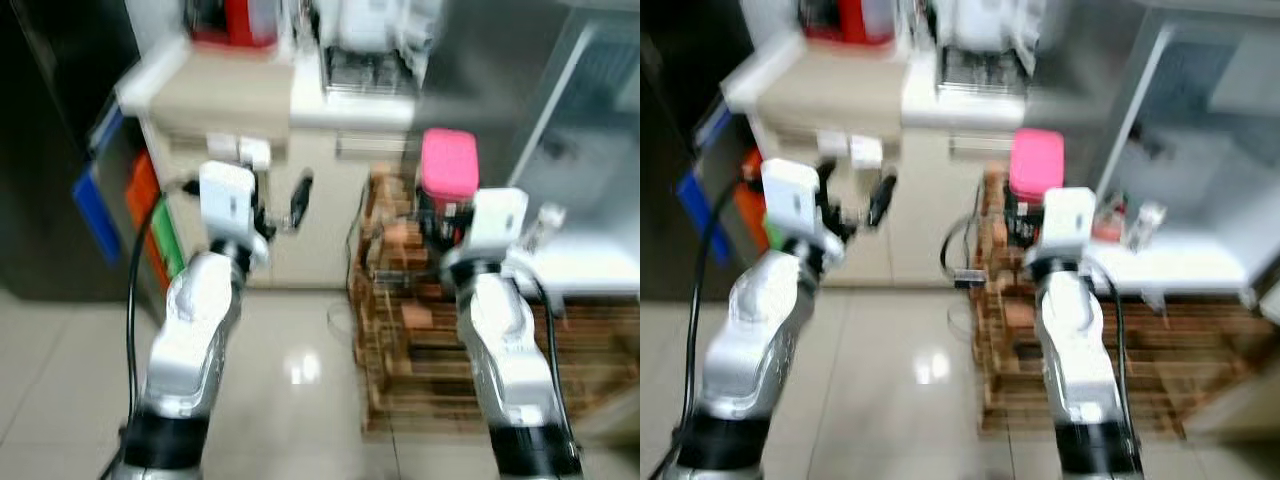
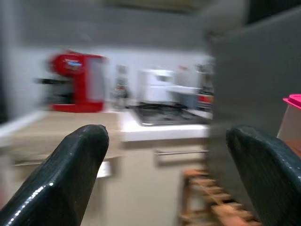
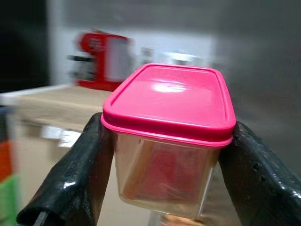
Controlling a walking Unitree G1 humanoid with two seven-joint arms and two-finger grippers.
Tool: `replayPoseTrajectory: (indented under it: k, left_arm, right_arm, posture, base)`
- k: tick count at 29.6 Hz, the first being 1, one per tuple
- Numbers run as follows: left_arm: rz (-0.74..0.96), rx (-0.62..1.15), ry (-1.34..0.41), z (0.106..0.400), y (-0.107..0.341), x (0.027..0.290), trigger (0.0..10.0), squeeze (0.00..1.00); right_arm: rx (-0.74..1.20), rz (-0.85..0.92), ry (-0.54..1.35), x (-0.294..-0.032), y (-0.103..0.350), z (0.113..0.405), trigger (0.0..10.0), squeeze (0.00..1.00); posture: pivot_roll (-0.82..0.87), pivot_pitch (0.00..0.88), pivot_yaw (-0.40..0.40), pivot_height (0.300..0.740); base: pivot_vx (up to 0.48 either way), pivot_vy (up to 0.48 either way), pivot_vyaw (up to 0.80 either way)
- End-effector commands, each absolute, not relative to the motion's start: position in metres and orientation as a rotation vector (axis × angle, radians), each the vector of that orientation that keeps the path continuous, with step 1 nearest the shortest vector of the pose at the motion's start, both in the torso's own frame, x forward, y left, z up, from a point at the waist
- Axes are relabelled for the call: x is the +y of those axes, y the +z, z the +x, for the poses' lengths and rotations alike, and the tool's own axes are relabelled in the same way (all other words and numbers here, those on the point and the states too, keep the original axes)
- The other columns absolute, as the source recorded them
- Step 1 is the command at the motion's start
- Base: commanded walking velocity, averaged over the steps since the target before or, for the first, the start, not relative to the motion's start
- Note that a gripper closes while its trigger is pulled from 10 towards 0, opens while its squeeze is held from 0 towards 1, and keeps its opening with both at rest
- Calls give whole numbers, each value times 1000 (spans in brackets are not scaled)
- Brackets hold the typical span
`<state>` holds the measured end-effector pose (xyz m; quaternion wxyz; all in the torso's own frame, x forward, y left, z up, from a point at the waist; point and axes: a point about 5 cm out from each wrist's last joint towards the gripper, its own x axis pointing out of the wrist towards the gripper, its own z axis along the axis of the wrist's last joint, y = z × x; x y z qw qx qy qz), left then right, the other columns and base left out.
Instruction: Restocking fridge
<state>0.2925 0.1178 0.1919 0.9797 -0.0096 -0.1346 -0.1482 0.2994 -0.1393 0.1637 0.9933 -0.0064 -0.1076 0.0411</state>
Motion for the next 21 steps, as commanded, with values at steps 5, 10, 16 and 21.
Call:
replayPoseTrajectory:
  k: [5, 10, 16, 21]
  left_arm:
    - [-35, -279, -335, 291, 194, 112, 10000, 0]
    - [-32, -283, -340, 291, 194, 113, 10000, 0]
    - [-26, -287, -358, 291, 195, 111, 10000, 0]
    - [-25, -282, -381, 292, 194, 109, 10000, 0]
  right_arm:
    - [-217, -23, 104, -140, 164, 297, 0, 0]
    - [-215, -23, 113, -139, 163, 297, 0, 0]
    - [-212, -30, 114, -142, 161, 295, 0, 0]
    - [-203, -39, 93, -145, 158, 293, 0, 0]
  posture:
    - [-44, 0, -26, 740]
    - [-41, 0, -25, 740]
    - [-47, 0, -17, 740]
    - [-53, 0, -14, 740]
  base:
    - [0, -480, 0]
    - [0, -480, 0]
    - [0, -480, 0]
    - [0, -480, 0]
